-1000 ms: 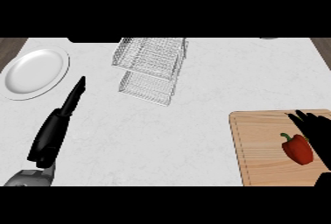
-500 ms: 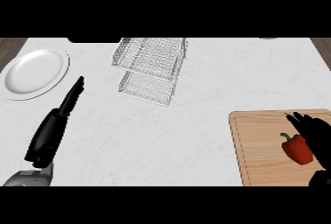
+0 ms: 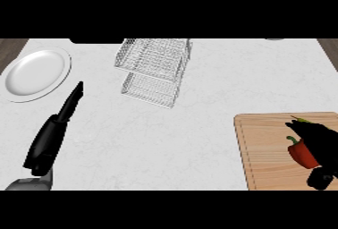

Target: Pick the bell pepper from the cutting board and place it in the tiered basket

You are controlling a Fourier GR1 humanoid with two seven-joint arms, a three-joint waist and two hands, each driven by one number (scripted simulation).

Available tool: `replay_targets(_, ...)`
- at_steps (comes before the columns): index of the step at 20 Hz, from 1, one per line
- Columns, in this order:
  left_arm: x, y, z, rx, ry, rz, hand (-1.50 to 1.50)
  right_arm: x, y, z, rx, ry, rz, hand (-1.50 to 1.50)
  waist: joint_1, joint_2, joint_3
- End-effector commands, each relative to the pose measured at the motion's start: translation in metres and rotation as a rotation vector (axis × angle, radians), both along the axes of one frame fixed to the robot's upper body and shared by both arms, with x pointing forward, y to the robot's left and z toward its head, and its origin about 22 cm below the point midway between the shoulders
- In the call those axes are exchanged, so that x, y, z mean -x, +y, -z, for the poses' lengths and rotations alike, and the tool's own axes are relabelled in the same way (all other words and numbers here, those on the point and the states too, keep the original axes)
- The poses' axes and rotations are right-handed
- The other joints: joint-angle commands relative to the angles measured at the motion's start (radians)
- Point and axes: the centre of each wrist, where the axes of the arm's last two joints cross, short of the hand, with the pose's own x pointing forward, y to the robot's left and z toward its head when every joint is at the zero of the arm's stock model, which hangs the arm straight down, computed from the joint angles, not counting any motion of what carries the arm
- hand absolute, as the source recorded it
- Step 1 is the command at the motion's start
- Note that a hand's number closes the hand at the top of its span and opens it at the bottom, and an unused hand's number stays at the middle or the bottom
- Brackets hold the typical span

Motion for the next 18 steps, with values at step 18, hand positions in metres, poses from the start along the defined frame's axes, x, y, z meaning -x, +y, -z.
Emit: replay_targets(18,-0.008,-0.022,-0.006,0.010,-0.015,0.035,0.00,-0.067,0.006,-0.019,-0.166,-0.244,0.289,1.50,0.030,0.007,0.000)
